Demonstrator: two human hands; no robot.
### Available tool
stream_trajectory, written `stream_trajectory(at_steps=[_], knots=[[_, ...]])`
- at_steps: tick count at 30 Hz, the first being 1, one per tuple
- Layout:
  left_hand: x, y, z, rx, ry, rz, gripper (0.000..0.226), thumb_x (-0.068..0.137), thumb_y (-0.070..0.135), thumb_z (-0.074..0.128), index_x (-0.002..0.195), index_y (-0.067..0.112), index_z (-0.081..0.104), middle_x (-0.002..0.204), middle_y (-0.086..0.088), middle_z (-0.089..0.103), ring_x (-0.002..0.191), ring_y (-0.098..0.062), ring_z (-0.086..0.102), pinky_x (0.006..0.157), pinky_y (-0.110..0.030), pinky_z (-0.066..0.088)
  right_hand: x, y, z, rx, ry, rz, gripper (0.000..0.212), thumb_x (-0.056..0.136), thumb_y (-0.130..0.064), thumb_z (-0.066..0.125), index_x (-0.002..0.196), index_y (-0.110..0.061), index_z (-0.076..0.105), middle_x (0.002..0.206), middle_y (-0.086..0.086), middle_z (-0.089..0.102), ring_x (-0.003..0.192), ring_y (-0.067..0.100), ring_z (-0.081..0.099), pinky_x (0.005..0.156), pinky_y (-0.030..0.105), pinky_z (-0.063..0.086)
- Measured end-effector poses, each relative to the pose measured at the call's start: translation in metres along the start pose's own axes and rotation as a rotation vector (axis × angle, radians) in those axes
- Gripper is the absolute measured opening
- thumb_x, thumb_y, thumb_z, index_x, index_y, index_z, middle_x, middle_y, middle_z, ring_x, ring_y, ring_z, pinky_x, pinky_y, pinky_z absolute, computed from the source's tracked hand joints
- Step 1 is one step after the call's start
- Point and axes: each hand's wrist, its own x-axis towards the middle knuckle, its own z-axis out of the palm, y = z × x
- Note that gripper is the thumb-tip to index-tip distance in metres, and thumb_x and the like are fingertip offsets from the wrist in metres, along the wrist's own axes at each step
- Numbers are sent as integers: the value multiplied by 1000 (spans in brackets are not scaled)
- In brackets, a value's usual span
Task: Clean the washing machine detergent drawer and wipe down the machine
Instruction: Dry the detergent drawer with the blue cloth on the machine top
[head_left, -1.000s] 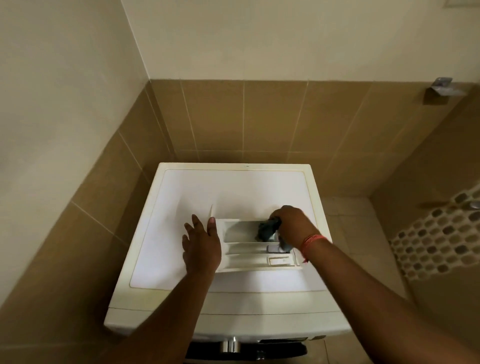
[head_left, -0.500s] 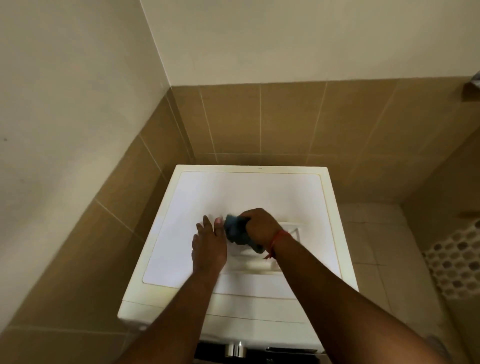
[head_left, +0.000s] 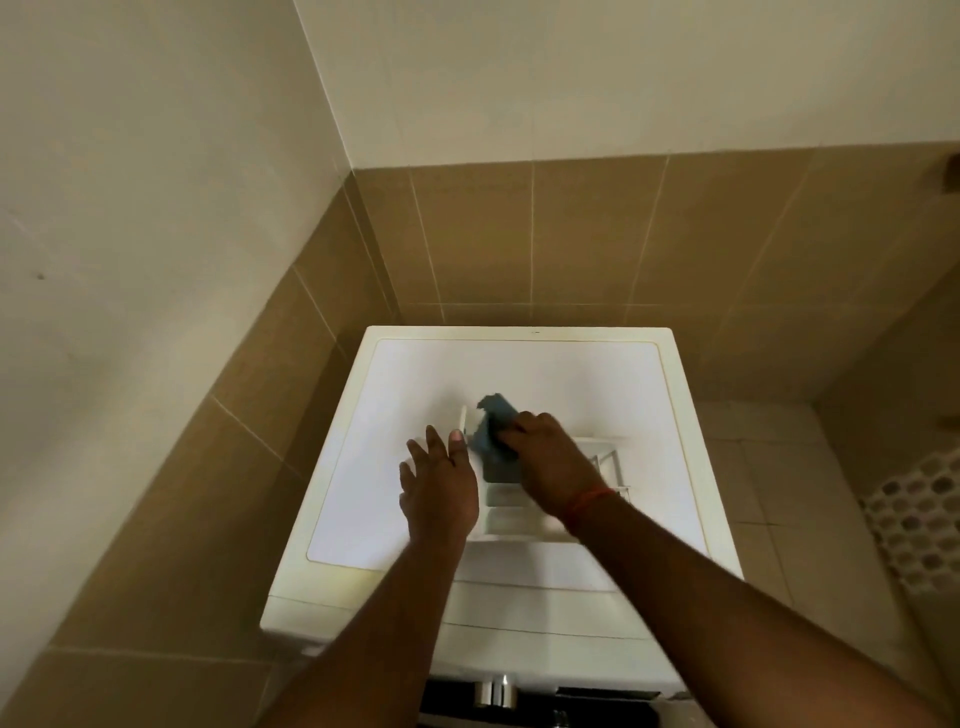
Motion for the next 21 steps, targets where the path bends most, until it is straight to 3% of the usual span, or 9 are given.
stream_trajectory(at_steps=[2, 3, 5, 7, 9, 12, 15, 19, 21], knots=[[-1, -1, 1, 21, 25, 0, 74, 94, 61, 8, 154, 22, 25, 163, -5, 15, 150, -26, 10, 119, -52, 13, -13, 31, -8, -67, 40, 97, 49, 77, 11, 53, 120, -8, 65, 111, 16, 63, 94, 35, 54, 87, 42, 50], [-1, -1, 2, 49, 31, -20, 71, 97, 60, 11, 155, 21, 21, 163, -7, 13, 150, -29, 10, 119, -52, 15, -18, 44, -12, -113, 19, 187, 51, 76, 11, 52, 121, -9, 64, 108, 13, 61, 95, 32, 53, 86, 38, 48], [-2, 0, 3, 59, 51, -60, 64, 102, 52, 16, 157, 20, 12, 164, -13, 9, 150, -35, 8, 118, -50, 20, -26, 57, -17, -170, -23, 359, 52, 78, 4, 55, 124, -18, 60, 109, 2, 58, 101, 25, 49, 83, 21, 33], [-1, 0, 2, 1, 28, -77, 64, 101, 54, 15, 157, 21, 14, 164, -10, 10, 150, -33, 9, 118, -50, 19, -21, 45, -6, -137, 40, 398, 63, 74, 6, 49, 127, -27, 61, 104, 0, 58, 97, 28, 48, 76, 21, 23], [-1, 2, 1, -24, 8, -62, 68, 99, 60, 12, 156, 23, 19, 164, -6, 13, 150, -31, 11, 119, -52, 17, -7, 13, 13, -53, 134, 334, 64, 75, 7, 40, 122, -27, 65, 97, 5, 59, 90, 32, 47, 78, 29, 32], [-1, 1, 0, 27, 9, -9, 68, 99, 59, 13, 155, 22, 18, 164, -8, 14, 150, -31, 13, 119, -54, 18, 14, -34, 21, -6, 93, 136, 32, 89, -8, 56, 118, -17, 66, 102, 6, 65, 92, 30, 54, 84, 33, 37], [0, -1, 0, -14, -16, 20, 70, 95, 58, 12, 154, 22, 23, 163, -3, 15, 150, -27, 11, 119, -56, 15, 14, -25, 12, -10, 38, 67, 34, 81, -4, 67, 116, -10, 67, 98, 12, 66, 87, 32, 56, 80, 37, 44], [2, -2, 0, 92, -23, -14, 82, 90, 65, 2, 157, 18, 12, 163, -13, 12, 150, -35, 12, 119, -50, 17, -21, 27, -10, -118, 28, 231, 61, 78, 7, 59, 129, -26, 62, 94, 9, 58, 85, 31, 51, 79, 38, 50], [-1, 1, -1, 68, -24, -17, 81, 90, 64, 4, 157, 18, 12, 163, -15, 12, 149, -38, 13, 119, -50, 17, -38, 50, -25, -77, 47, 398, 56, 75, 0, 67, 124, -27, 66, 94, 8, 56, 89, 32, 51, 74, 34, 50]])
